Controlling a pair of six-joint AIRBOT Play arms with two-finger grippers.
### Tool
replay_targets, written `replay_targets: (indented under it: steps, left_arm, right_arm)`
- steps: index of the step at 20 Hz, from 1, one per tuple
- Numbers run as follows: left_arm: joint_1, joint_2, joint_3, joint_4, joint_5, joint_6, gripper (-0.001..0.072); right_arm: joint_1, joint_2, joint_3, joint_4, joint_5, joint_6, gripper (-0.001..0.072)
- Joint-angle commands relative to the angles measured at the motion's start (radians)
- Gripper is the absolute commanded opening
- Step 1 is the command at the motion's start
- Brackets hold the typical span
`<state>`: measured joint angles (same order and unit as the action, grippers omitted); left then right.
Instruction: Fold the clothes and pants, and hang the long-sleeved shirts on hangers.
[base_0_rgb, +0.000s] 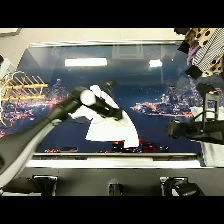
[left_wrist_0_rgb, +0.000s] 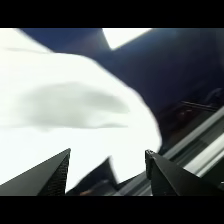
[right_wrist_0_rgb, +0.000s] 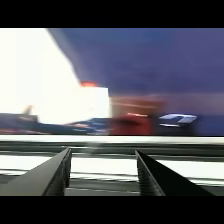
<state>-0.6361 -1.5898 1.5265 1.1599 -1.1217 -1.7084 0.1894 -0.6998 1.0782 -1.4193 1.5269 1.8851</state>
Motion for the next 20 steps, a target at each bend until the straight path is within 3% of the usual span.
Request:
replay_targets:
  steps: [1,3,5,6,8,10,12,13,20]
  left_arm:
    - [0.151,0.141,0.0,0.194,-0.158,0.017,0.0548]
    - [0.24,0.196,0.0,0.222,-0.191,0.014,0.0548]
    - [0.324,0.237,-0.007,0.222,-0.233,0.014,0.0548]
    - [0.361,0.257,-0.021,0.222,-0.243,0.015,0.0548]
    - [0.438,0.306,-0.085,0.221,-0.243,0.026,0.0548]
    - [0.503,0.346,-0.166,0.221,-0.238,0.037,0.0548]
    - [0.561,0.383,-0.261,0.221,-0.219,0.037,0.0548]
    - [0.583,0.397,-0.302,0.219,-0.203,0.037,0.0548]
    - [0.658,0.418,-0.415,0.061,-0.123,0.151,0.0548]
  right_arm:
    - [0.001,-0.079,0.001,0.349,-0.14,0.122,0.0464]
    - [-0.032,-0.168,0.002,0.6,-0.269,0.064,0.0464]
    - [-0.154,-0.244,0.021,0.82,-0.348,-0.119,0.0463]
    - [-0.239,-0.274,0.034,0.86,-0.332,-0.22,0.0452]
    - [-0.383,-0.307,0.029,0.804,-0.208,-0.37,0.0403]
    - [-0.423,-0.315,-0.031,0.629,-0.117,-0.417,0.0415]
    - [-0.415,-0.315,-0.139,0.546,-0.113,-0.469,0.0437]
    - [-0.415,-0.315,-0.201,0.549,-0.134,-0.49,0.0477]
    - [-0.415,-0.315,-0.6,0.713,-0.339,-0.66,0.0479]
